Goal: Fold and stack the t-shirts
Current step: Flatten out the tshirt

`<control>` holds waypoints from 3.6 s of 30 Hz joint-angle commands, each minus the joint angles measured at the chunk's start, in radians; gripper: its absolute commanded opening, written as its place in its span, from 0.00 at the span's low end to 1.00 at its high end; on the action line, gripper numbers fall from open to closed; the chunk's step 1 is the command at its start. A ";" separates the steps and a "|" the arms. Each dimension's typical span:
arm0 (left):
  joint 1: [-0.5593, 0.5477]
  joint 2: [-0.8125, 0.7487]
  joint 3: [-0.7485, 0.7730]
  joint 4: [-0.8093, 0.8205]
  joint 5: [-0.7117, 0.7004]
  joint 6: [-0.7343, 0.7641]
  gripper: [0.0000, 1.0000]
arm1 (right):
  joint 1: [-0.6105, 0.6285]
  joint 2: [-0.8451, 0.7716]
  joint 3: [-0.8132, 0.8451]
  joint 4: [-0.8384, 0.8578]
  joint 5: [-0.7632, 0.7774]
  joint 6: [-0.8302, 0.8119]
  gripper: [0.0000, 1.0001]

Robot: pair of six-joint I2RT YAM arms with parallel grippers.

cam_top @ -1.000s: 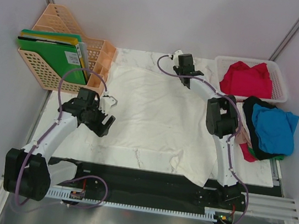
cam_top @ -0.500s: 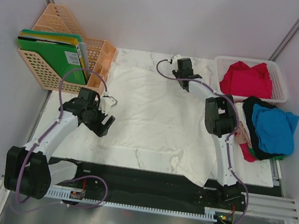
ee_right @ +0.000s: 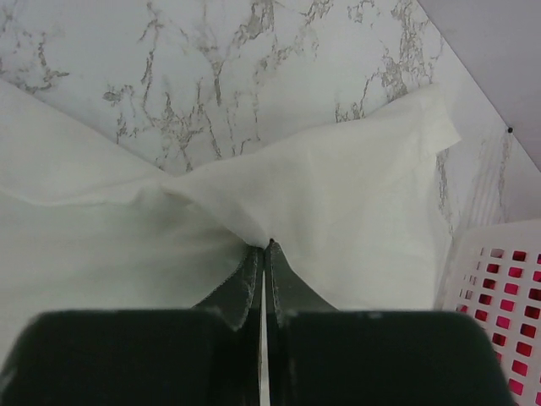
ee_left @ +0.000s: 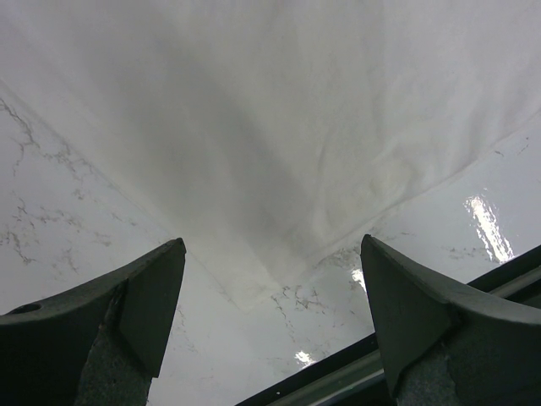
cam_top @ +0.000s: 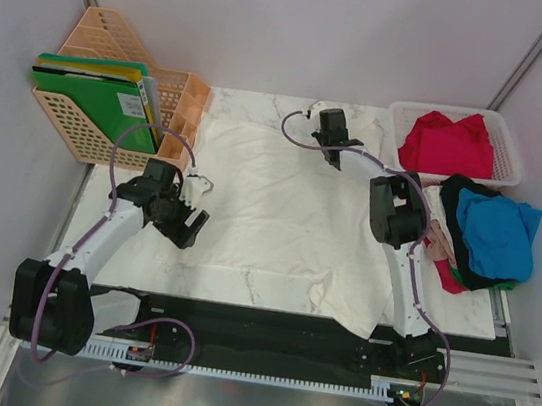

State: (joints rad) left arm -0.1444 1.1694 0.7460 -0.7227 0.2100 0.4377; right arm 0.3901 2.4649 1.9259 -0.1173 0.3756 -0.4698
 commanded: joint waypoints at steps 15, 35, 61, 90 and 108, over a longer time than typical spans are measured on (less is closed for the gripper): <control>-0.001 0.016 0.029 0.031 -0.006 -0.025 0.91 | 0.059 0.078 0.210 0.153 0.138 -0.197 0.00; -0.001 -0.016 -0.002 0.000 0.005 -0.024 0.91 | 0.069 0.045 0.029 0.459 0.476 -0.239 0.98; -0.001 0.073 0.166 0.101 0.089 0.079 0.93 | 0.004 -0.854 -0.507 -0.729 -0.673 0.144 0.98; -0.159 0.444 0.240 0.197 0.046 0.042 0.90 | -0.109 0.015 0.375 -0.475 -0.121 0.184 0.98; -0.162 0.365 0.138 0.204 0.068 0.052 0.91 | -0.117 -0.064 0.125 -0.245 -0.076 0.155 0.98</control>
State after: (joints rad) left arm -0.3035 1.5745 0.8932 -0.5430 0.2634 0.4706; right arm 0.2665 2.4836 2.1357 -0.4282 0.2871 -0.3111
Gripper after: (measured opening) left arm 0.905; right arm 0.982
